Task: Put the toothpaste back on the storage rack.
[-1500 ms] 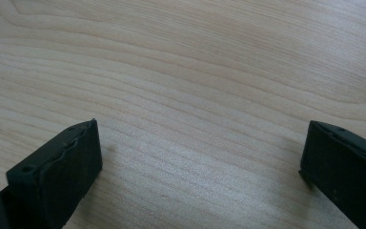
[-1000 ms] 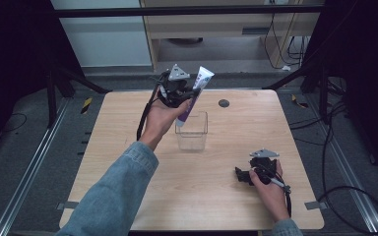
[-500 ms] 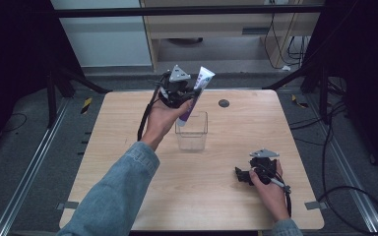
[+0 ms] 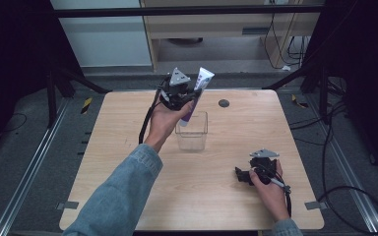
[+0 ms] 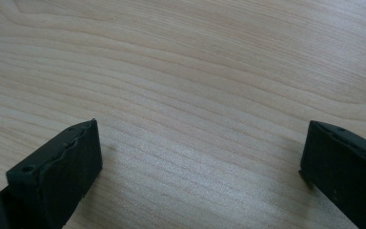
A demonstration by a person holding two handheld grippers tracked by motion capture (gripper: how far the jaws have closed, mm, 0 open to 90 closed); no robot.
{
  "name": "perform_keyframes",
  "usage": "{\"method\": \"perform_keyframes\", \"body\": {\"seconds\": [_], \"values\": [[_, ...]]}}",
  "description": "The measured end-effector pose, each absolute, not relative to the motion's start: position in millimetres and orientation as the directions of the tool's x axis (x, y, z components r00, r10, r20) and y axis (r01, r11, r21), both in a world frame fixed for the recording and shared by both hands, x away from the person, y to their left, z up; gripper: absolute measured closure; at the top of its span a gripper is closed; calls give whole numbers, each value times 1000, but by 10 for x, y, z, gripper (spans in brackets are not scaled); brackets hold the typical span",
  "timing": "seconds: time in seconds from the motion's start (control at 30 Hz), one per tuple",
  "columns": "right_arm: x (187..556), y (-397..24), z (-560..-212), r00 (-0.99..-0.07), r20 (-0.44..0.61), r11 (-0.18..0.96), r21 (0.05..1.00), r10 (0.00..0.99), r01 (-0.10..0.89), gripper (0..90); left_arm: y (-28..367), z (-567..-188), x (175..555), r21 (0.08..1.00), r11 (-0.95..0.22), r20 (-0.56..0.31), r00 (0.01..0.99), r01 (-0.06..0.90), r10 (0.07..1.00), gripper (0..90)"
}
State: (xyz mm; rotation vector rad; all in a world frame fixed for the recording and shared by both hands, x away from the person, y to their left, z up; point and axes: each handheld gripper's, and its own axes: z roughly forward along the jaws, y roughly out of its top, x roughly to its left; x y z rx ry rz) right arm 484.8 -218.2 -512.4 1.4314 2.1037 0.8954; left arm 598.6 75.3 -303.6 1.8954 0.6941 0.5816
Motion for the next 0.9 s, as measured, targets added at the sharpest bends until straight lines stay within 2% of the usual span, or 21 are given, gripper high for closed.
{"method": "perform_keyframes", "body": {"seconds": [0.9], "values": [[4851, -2185, -5127, -369, -6, 259, 723, 929, 641, 3, 744, -3232, 6025, 930, -315, 80, 731, 190, 678, 786]]}}
